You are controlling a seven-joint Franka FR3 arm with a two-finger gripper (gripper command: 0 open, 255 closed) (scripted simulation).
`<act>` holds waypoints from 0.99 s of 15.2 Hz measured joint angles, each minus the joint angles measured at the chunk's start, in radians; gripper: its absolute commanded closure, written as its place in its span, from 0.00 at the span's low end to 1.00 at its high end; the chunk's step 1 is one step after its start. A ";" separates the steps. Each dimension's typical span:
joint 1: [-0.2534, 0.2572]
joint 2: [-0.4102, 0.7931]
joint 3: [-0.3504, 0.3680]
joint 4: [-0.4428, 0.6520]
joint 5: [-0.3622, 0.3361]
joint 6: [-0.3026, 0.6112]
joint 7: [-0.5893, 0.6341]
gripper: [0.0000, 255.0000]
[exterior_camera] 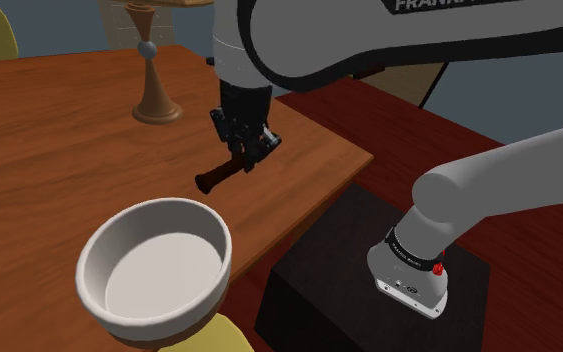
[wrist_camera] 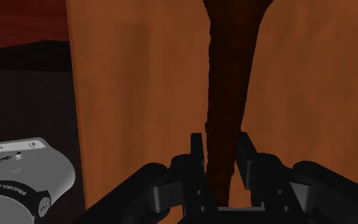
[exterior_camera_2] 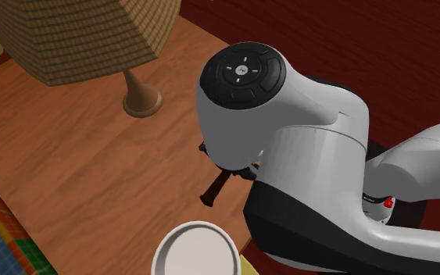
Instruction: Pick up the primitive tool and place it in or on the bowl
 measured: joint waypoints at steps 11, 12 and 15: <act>0.002 -0.012 -0.064 0.122 -0.029 -0.142 -0.002 1.00; 0.000 -0.011 -0.069 0.136 -0.033 -0.155 -0.001 1.00; -0.004 -0.006 -0.080 0.177 -0.042 -0.193 0.001 1.00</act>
